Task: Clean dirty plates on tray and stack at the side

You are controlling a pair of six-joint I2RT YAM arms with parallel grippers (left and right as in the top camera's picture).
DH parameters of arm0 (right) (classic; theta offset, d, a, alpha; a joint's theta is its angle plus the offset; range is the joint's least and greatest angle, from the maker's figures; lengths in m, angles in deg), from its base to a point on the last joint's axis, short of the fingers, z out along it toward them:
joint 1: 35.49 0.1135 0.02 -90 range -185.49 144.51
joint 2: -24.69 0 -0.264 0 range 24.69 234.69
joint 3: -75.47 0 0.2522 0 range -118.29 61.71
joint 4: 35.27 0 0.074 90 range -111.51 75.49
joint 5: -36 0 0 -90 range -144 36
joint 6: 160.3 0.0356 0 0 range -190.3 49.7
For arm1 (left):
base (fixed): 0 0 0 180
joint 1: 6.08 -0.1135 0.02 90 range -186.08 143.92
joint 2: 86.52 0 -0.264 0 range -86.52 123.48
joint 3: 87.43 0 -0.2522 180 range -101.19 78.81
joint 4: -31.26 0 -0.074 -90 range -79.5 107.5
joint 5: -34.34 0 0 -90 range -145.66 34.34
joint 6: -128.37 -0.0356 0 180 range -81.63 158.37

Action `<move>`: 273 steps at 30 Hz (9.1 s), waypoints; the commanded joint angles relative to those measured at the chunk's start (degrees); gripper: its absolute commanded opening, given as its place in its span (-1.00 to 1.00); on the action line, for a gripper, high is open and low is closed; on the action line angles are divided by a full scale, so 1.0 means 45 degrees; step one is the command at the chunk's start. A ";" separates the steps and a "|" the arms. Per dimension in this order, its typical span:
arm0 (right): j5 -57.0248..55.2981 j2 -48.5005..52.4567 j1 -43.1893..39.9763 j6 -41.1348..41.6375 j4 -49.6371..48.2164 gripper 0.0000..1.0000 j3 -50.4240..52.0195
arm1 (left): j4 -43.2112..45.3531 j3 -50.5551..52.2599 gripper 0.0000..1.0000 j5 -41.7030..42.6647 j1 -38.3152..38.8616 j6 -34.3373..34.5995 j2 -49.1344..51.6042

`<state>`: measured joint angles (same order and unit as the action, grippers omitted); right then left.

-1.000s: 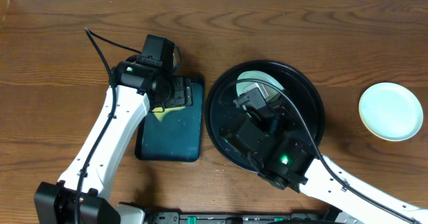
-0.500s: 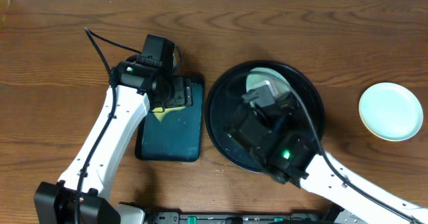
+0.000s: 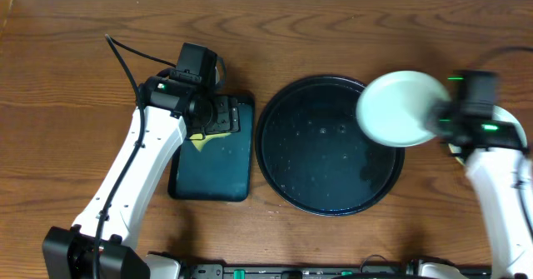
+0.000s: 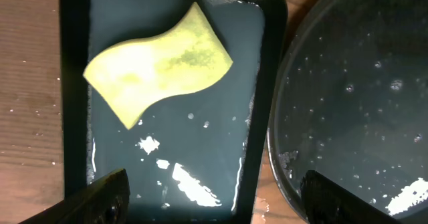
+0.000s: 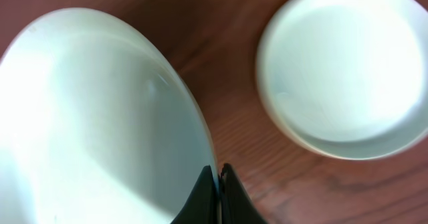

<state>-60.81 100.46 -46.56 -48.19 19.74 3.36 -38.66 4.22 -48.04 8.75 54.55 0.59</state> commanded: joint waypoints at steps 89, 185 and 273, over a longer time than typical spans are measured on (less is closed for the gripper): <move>0.3410 0.8500 -0.1209 0.8670 -0.6703 -0.98 -0.0175 | -0.0024 -0.0073 0.65 0.0068 -0.0010 -0.0214 0.0024; 0.5945 -0.0976 0.3721 -0.2924 0.1836 0.99 -0.0199 | 0.0165 0.0024 0.66 -0.1991 -0.0005 -0.0588 0.0029; 0.3657 -1.6738 0.3220 -0.5785 -0.8403 0.98 1.2896 | 0.9146 1.1254 0.66 -0.2506 -0.2628 -0.0733 -1.6106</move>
<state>-44.02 25.40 -31.72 -73.72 -18.33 61.30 1.27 50.58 -60.28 -1.66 51.82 -65.50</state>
